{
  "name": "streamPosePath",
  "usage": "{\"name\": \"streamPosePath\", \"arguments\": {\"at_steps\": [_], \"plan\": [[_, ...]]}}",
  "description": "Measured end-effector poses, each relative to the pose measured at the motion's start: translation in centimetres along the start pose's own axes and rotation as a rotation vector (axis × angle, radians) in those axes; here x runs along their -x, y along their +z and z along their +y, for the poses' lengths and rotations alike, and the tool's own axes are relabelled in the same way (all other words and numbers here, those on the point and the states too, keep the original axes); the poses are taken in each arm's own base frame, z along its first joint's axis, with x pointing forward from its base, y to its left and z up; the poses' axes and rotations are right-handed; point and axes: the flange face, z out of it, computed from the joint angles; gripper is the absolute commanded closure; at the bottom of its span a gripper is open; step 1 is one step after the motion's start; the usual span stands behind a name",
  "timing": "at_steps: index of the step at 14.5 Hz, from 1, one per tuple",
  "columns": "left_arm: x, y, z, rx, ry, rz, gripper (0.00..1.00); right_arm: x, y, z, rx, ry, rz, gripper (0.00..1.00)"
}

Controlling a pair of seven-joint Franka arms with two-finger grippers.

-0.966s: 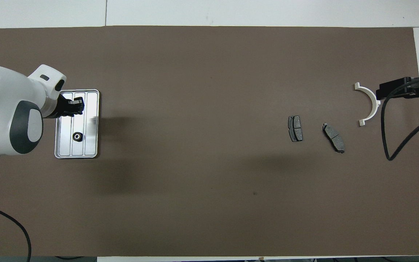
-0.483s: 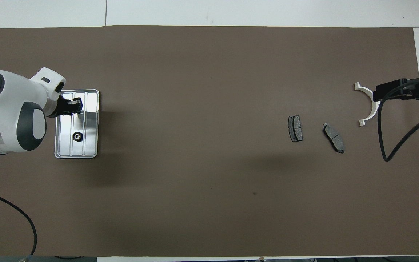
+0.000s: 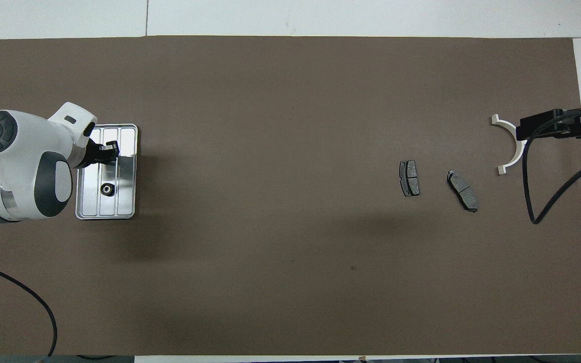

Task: Pick bearing gear from pile to tray
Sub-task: 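Lower the second bearing into the silver tray and open the left gripper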

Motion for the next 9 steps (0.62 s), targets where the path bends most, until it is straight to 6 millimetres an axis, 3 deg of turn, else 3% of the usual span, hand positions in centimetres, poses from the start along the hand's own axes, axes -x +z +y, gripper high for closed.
{"name": "streamPosePath", "arguments": {"at_steps": [3, 5, 7, 9], "plan": [[-0.1, 0.0, -0.1, 0.0, 0.001, 0.001, 0.0, 0.0, 0.0, 0.0, 0.0, 0.0, 0.0, 0.0], [-0.6, -1.2, 0.0, 0.001, 0.001, 0.002, 0.0, 0.0, 0.0, -0.1, 0.0, -0.001, 0.0, 0.0], [-1.2, -5.4, 0.0, -0.001, -0.002, -0.029, 0.0, 0.0, 0.0, -0.1, 0.0, -0.001, 0.0, 0.0], [-0.7, -12.1, -0.6, 0.0, -0.009, -0.06, 0.0, 0.0, 0.0, -0.1, 0.0, -0.001, 0.0, 0.0]]}}
